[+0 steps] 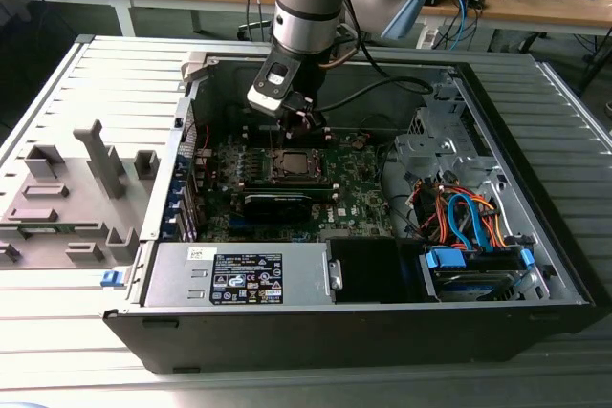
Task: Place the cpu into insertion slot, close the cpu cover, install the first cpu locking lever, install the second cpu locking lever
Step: 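Install the first cpu locking lever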
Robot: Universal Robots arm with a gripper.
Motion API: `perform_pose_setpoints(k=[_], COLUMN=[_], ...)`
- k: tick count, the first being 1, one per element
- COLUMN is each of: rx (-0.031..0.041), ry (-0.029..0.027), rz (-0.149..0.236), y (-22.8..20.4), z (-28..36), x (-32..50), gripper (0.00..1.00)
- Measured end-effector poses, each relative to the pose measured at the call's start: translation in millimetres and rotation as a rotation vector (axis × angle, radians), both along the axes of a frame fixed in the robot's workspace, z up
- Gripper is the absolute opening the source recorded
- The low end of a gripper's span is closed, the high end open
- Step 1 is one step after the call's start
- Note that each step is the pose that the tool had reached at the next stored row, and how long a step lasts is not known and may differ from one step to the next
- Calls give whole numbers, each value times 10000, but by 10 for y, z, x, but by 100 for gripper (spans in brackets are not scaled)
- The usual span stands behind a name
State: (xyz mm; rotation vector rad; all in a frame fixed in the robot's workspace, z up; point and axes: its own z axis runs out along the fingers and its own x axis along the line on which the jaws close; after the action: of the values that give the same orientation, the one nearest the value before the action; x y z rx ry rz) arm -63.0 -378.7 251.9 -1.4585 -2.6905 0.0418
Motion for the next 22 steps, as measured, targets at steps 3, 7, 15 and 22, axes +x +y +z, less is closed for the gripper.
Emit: perform_pose_setpoints(k=[3,7,15,22], rx=[0,0,1,0], ry=[0,0,0,0], rz=[53,157,328,475], y=[0,0,0,0], z=[0,0,0,0], x=[0,0,0,0], gripper=[11,11,11,11])
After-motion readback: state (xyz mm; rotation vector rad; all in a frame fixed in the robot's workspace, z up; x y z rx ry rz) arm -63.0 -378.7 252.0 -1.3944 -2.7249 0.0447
